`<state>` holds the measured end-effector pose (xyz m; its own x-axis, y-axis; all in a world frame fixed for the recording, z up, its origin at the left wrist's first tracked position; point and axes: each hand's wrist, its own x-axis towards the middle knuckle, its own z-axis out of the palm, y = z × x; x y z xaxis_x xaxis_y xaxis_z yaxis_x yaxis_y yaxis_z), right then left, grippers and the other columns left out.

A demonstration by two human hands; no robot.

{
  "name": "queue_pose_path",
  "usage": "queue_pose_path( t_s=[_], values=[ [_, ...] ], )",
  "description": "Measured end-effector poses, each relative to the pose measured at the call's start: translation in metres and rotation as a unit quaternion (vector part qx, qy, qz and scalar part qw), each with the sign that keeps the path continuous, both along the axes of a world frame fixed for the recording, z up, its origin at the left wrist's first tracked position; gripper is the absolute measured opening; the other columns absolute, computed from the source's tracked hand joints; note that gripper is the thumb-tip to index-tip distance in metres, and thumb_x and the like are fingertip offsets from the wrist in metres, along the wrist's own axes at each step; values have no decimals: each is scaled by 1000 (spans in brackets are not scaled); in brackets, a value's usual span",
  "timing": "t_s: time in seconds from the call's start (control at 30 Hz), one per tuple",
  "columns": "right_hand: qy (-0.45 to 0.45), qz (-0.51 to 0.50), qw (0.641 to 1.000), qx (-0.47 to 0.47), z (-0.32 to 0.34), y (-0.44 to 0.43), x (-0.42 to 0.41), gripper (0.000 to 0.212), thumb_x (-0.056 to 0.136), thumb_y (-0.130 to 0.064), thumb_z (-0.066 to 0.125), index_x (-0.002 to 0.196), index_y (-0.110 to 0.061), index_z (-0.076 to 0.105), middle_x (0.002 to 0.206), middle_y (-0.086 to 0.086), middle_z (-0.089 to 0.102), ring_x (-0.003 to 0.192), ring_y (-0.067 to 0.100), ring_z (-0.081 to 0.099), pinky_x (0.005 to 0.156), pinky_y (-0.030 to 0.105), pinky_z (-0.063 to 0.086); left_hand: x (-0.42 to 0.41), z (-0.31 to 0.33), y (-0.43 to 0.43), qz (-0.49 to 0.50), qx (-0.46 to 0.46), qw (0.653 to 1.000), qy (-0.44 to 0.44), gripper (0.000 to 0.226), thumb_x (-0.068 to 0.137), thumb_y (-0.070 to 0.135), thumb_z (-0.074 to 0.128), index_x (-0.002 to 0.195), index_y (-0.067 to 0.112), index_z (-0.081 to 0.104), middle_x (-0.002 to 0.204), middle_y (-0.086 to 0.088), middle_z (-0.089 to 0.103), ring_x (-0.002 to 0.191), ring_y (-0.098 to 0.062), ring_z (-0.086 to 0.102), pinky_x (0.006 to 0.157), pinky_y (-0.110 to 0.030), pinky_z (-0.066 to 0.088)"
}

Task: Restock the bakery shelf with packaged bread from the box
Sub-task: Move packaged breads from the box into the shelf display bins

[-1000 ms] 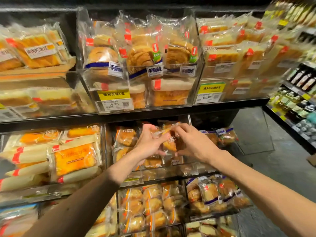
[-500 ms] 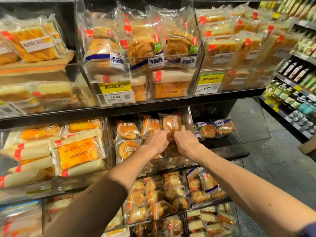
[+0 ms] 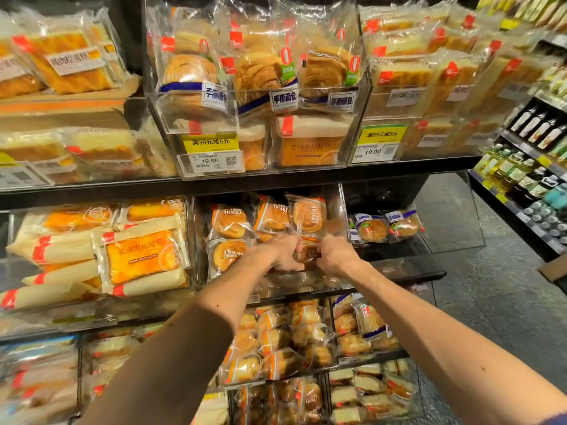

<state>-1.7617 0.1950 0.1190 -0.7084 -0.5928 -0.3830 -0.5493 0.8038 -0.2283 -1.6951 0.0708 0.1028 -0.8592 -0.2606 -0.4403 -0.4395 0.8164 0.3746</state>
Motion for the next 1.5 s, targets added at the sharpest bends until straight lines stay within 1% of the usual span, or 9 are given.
queue_pose_path(
  t_s=[0.23,0.63,0.73,0.97,1.07,1.17,1.3,1.4,1.5],
  values=[
    [-10,15,991,-133,9,19,0,21,96,-23,57,108,-8,67,104,13,69,90,26,65,76,33,53,4,11,15,-11,-107,994,13,46,87,30,73,128,19,57,132,-9,48,125,-31,49,101,-43,42],
    [19,269,918,-292,90,0,104,34,87,-34,69,116,-19,65,107,4,68,102,25,61,84,35,47,202,139,-2,134,-192,958,163,26,91,49,59,100,25,58,86,12,54,84,-14,49,69,-30,34],
    [-5,386,876,-291,86,-39,176,47,87,-35,69,128,-15,59,121,9,63,116,30,56,92,34,42,309,136,-8,205,-241,926,207,34,86,48,60,101,19,66,92,1,65,86,-18,59,71,-21,42],
    [-89,610,726,-304,54,-104,414,35,79,-33,68,109,-16,67,100,10,64,98,32,60,81,40,48,568,100,47,403,-342,847,53,33,83,39,75,107,19,65,96,-6,67,89,-29,63,69,-38,53],
    [-67,705,655,-264,37,-113,523,37,86,-37,63,117,-19,60,113,6,59,110,28,54,89,40,47,675,67,81,501,-347,789,80,34,81,42,59,87,10,69,78,-11,67,70,-30,64,55,-33,50],
    [-64,758,605,-237,16,-121,633,40,86,-45,52,114,-17,59,110,8,58,106,30,56,84,43,49,772,46,108,546,-364,747,106,40,79,44,48,97,13,64,86,-11,72,81,-16,55,51,-31,49],
    [-43,804,561,-192,-3,-128,773,31,85,-34,60,109,-14,61,108,9,60,104,32,57,80,43,51,896,10,122,679,-227,694,-76,51,90,59,50,128,27,57,125,-1,61,115,-26,56,85,-40,53],
    [-22,824,535,-186,-17,-144,864,27,80,-33,63,99,-15,65,98,7,63,95,32,62,71,43,55,969,-1,115,719,-179,664,-104,42,94,51,53,128,27,54,122,-2,63,114,-28,58,87,-42,51],
    [-16,841,523,-134,-21,-162,937,29,90,-35,55,111,-17,59,112,6,59,109,27,55,86,41,51,1029,-13,105,763,-147,624,-81,38,95,43,56,129,26,54,119,-6,66,114,-31,60,86,-38,49]
  ],
)
